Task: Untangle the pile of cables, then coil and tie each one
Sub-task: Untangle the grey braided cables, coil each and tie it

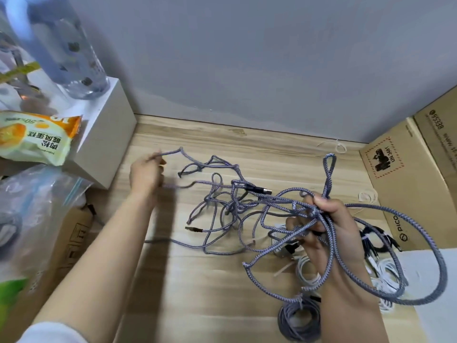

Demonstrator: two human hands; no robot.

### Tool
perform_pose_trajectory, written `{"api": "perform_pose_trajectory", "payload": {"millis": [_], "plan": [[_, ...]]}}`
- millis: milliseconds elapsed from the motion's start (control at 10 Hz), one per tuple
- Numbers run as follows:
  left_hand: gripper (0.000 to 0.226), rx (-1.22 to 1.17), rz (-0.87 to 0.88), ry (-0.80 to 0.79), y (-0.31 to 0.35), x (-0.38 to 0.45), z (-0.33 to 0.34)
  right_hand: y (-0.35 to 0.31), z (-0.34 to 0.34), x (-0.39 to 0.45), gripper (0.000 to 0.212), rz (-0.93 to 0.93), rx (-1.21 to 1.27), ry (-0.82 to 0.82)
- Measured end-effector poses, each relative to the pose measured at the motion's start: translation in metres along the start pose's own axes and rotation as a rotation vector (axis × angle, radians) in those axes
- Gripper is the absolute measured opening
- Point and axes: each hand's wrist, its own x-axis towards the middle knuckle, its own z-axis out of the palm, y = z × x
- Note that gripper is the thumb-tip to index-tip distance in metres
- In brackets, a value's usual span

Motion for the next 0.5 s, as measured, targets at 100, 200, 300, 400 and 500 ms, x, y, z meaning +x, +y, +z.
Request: {"api": "perform_pose_trajectory", "payload": {"millis": [100, 200, 300, 400, 500], "plan": [[0.038, -0.609, -0.514, -0.389, 0.002, -0.005, -0.003, -0.002, -0.001, 0.0, 0.039, -0.014, -0.003, -0.032], [0.033, -0.51, -0.305, -0.336, 0.002, -0.002, -0.002, -0.005, -0.003, 0.0, 0.038, -0.039, 0.023, -0.072], [0.031, 0.159, 0.218, 0.047, -0.003, 0.005, -0.011, -0.01, -0.007, -0.003, 0.039, -0.051, 0.058, -0.073], [0.024, 0.734, 0.496, 0.202, -0.003, -0.001, -0.017, -0.015, -0.009, -0.004, 0.041, -0.072, 0.08, -0.072], [0.012, 0.807, 0.515, 0.044, 0.005, -0.012, -0.008, -0.015, -0.006, -0.005, 0.038, -0.079, 0.039, -0.077]]}}
